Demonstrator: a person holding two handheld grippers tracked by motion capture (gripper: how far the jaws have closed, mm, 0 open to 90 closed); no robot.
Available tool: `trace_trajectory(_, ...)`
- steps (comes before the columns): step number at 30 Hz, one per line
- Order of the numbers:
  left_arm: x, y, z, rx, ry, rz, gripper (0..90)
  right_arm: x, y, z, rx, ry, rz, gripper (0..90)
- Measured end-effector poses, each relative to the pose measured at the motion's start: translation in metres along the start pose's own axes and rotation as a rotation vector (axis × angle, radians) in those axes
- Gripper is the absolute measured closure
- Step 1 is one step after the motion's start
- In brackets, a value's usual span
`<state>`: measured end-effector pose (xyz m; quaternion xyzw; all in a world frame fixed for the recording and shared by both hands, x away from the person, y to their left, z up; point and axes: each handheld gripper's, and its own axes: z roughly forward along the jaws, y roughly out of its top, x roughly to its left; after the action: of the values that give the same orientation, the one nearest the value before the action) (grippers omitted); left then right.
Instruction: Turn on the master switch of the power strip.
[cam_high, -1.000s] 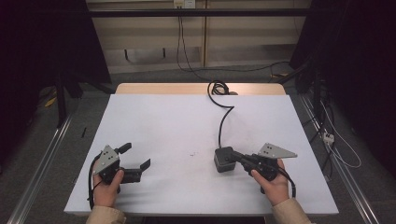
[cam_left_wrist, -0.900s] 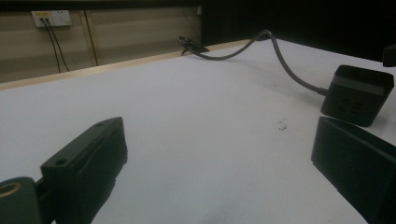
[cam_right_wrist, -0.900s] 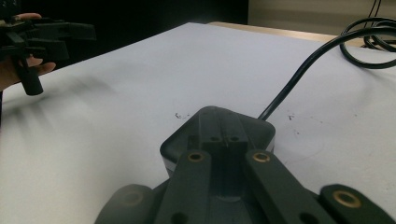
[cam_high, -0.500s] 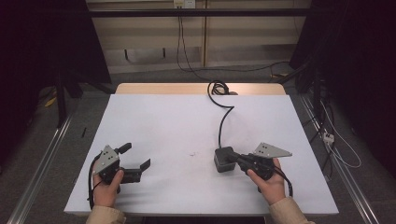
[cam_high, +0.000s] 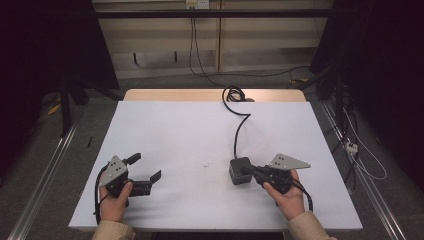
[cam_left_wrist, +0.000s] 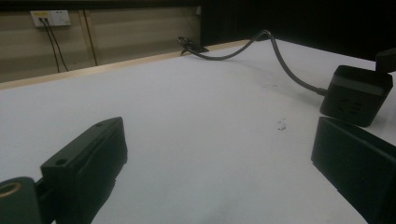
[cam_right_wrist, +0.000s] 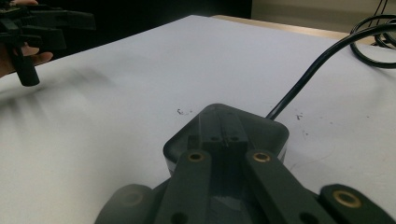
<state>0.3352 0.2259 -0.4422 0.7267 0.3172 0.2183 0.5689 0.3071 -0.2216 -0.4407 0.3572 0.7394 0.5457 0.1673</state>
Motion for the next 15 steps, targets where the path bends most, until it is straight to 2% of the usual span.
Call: trace_trajectory(15, -0.0003, 0.0002, -0.0007, -0.002, 0.002, -0.005, 3.3, 0.0018, -0.0015, 0.0014, -0.001, -0.007, -0.013, 90.0)
